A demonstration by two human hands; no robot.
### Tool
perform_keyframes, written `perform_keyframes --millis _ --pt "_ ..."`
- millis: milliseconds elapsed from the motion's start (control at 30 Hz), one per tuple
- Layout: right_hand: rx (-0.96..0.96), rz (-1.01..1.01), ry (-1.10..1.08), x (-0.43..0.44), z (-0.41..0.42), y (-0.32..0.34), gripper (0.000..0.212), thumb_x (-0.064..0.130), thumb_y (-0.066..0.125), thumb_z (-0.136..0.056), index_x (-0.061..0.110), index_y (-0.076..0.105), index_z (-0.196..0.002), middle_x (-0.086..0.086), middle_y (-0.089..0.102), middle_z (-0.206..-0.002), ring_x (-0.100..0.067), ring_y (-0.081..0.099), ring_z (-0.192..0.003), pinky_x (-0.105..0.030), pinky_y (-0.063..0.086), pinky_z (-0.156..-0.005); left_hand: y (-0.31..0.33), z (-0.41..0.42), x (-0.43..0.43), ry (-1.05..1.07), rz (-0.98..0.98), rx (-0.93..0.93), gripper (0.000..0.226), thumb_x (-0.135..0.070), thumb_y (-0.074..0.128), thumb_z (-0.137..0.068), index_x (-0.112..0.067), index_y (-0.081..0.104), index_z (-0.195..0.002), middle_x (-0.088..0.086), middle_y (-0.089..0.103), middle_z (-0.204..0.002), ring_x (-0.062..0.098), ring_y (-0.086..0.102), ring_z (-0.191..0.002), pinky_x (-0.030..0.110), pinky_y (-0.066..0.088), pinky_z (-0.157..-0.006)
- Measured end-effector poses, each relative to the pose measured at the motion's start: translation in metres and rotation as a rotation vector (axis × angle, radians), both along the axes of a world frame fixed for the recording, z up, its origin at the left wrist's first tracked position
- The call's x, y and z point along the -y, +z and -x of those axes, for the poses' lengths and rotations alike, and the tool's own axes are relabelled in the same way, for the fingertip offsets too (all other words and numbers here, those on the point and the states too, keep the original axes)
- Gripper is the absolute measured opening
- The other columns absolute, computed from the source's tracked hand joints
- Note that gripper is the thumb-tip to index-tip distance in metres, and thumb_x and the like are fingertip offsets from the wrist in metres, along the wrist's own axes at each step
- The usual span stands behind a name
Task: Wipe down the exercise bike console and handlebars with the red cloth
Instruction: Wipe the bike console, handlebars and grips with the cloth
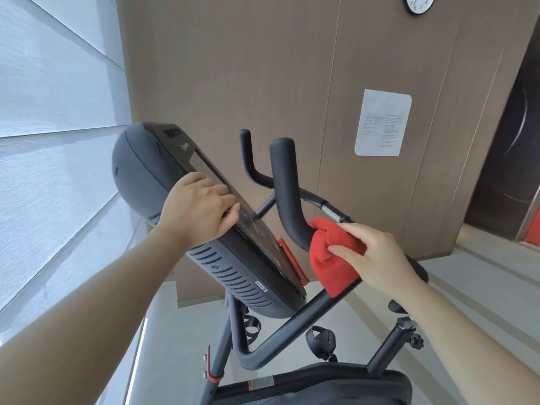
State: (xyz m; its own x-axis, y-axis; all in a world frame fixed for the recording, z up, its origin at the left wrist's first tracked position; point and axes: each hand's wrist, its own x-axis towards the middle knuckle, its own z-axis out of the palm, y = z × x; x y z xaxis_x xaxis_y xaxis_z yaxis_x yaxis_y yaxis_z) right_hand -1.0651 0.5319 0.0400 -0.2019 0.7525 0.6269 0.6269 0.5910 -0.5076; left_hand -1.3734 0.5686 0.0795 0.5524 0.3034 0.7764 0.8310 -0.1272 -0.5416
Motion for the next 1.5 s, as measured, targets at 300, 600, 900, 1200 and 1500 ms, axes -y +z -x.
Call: perform_keyframes --millis 300,600,900,1200,1500 --pt "0.046 -0.072 -0.001 0.004 0.008 -0.016 0.049 0.022 0.071 -0.08 0.02 0.056 -0.127 0.017 0.054 -0.125 0.009 0.046 -0.115 -0.002 0.028 -0.097 -0.002 -0.003 0.002 -0.027 -0.041 0.019 0.035 -0.027 0.046 -0.089 -0.019 0.056 -0.056 -0.003 0.051 -0.054 0.023 0.047 -0.052 0.031 0.037 -0.068" --pt "-0.075 -0.277 -0.244 0.02 0.048 -0.035 0.056 0.019 0.078 -0.072 0.01 0.058 -0.124 0.008 0.053 -0.128 0.007 0.042 -0.12 -0.003 0.026 -0.101 -0.006 0.003 -0.009 -0.063 0.011 0.002 0.047 -0.031 0.031 -0.093 -0.019 0.059 -0.057 -0.004 0.054 -0.055 0.021 0.049 -0.054 0.032 0.035 -0.072" --pt "-0.107 -0.216 -0.405 0.03 0.079 -0.022 0.047 0.017 0.077 -0.074 0.013 0.063 -0.119 0.016 0.054 -0.12 0.007 0.047 -0.112 -0.001 0.029 -0.098 -0.003 0.005 -0.009 -0.201 0.024 0.02 0.041 -0.027 0.046 -0.086 -0.017 0.056 -0.048 -0.002 0.048 -0.047 0.021 0.039 -0.046 0.031 0.043 -0.064" --pt "-0.257 -0.311 -0.45 0.045 0.121 0.044 0.044 0.023 0.077 -0.073 0.021 0.066 -0.115 0.01 0.065 -0.115 -0.002 0.059 -0.105 -0.027 0.047 -0.095 -0.003 0.006 -0.01 -0.23 0.039 -0.011 0.044 -0.027 0.035 -0.085 -0.016 0.051 -0.045 0.0 0.046 -0.046 0.021 0.033 -0.046 0.032 0.035 -0.061" --pt "-0.138 -0.384 -0.557 0.007 0.161 0.108 0.051 0.029 0.073 -0.077 0.018 0.059 -0.125 0.002 0.056 -0.132 -0.012 0.052 -0.12 -0.02 0.038 -0.101 0.0 0.014 -0.005 -0.266 0.085 -0.124 0.038 -0.028 0.038 -0.08 -0.016 0.048 -0.045 0.002 0.042 -0.046 0.021 0.039 -0.046 0.034 0.03 -0.064"
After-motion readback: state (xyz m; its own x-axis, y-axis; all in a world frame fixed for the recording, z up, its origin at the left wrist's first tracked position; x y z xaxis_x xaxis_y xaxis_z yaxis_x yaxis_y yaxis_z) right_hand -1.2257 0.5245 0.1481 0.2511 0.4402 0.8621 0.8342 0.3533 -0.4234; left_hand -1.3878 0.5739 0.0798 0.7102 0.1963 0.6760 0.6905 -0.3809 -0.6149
